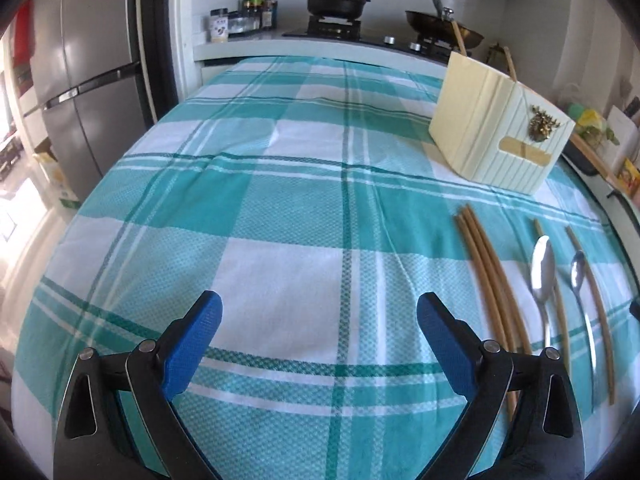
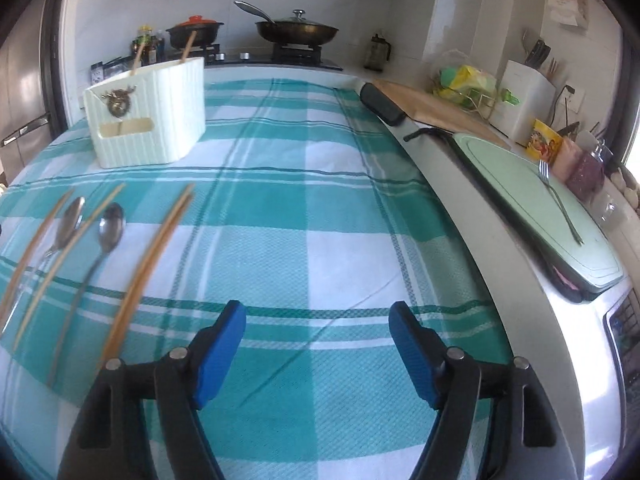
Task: Organize utensils
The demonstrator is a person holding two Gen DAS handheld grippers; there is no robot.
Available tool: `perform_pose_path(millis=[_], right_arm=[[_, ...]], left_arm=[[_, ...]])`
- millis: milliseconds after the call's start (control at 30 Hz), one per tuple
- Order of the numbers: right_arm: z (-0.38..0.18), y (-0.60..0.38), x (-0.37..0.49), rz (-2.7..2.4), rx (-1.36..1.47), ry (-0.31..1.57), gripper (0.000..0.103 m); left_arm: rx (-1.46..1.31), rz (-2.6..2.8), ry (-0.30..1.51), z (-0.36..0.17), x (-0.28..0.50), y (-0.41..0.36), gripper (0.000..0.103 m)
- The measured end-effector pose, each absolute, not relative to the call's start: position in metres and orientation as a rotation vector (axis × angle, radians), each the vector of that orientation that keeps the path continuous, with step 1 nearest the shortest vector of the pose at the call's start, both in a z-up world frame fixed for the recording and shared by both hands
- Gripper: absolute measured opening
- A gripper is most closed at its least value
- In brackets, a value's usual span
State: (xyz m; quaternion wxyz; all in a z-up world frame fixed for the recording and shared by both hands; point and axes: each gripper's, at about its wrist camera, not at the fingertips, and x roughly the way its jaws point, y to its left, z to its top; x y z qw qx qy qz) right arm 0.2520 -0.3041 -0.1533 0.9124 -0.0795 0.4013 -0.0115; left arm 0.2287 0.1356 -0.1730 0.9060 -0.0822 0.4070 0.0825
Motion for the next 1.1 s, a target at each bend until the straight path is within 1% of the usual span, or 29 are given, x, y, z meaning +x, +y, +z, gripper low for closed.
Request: perform_pose_path(millis=[200, 333, 433, 1000, 1100], right_arm=[[-0.173, -0.318, 0.268, -0.033, -0.086, 0.897, 0.077], [-0.175, -0.327, 0.271, -0.031, -0.023, 0.921, 0.085], [-0.176, -0.328, 0.271, -0.032, -0.01, 0.925, 0.088], [-0.176, -0.328, 0.272, -0.03, -0.009, 0.924, 0.089], [-0.176, -0.328, 0.273, -0.026, -0.007, 0.927, 0.091]], left_arm=[[-0.186, 0.187, 0.901, -0.186, 0.236, 0.142, 0.098], [-0.136, 0.211, 0.929, -0.189, 0.239, 0.134, 0.1], [-0.118, 0.215, 0.941, -0.19, 0.241, 0.132, 0.102], [-0.124, 0.206, 0.945, -0.19, 0.242, 0.133, 0.103], [-0.122, 0.206, 0.943, -0.191, 0.242, 0.134, 0.103]])
